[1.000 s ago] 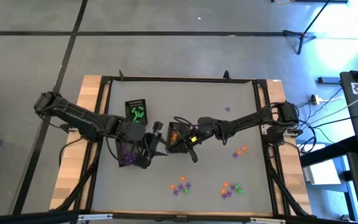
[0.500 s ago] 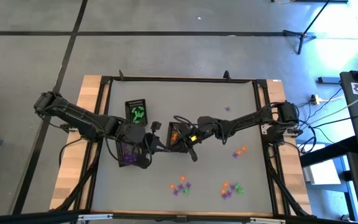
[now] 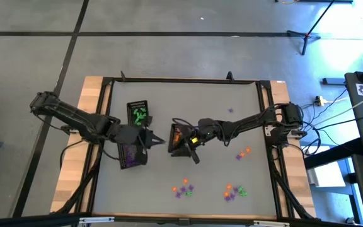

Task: Sort Halloween decoration
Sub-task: Put the purple spider toy into the bottom left black basket

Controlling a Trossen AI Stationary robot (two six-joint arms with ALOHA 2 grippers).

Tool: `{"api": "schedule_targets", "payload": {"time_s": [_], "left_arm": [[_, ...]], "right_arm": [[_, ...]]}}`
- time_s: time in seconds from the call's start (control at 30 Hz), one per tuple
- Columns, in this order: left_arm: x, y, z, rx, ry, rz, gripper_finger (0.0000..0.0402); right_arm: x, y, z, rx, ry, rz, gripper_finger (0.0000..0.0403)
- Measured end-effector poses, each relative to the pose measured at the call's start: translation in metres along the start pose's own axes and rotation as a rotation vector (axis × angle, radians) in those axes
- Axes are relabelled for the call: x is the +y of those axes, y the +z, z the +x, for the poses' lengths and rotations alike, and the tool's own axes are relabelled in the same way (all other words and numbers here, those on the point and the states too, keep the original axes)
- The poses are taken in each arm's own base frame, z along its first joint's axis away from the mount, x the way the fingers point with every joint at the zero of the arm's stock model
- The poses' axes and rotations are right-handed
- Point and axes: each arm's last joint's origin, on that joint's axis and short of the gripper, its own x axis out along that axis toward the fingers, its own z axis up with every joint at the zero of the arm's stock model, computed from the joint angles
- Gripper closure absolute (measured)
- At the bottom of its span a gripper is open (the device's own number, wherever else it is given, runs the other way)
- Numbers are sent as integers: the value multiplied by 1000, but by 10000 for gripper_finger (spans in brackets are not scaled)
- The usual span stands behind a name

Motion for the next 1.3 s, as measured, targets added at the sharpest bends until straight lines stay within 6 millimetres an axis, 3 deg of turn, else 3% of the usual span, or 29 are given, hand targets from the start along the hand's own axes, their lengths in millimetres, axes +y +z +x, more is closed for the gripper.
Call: {"api": "schedule_targets", "payload": {"time_s": [0.17,0.5,0.8,1.1,1.3], "left_arm": [[4,-16,-27,145,15,-119,401],[-1,-57,-57,568,58,-418,401],[-8,-62,-63,644,11,-402,396],[-9,-63,-64,636,33,-391,321],[-6,-62,-63,576,142,-352,293]], "right_arm": [[0,-1,0,4,-9,3,240],[-2,0,0,-15,-60,-24,235],[-3,0,0,-26,-97,-27,235],[-3,-1,-1,-4,-96,-19,235],[8,11,-16,60,-120,2,235]]}}
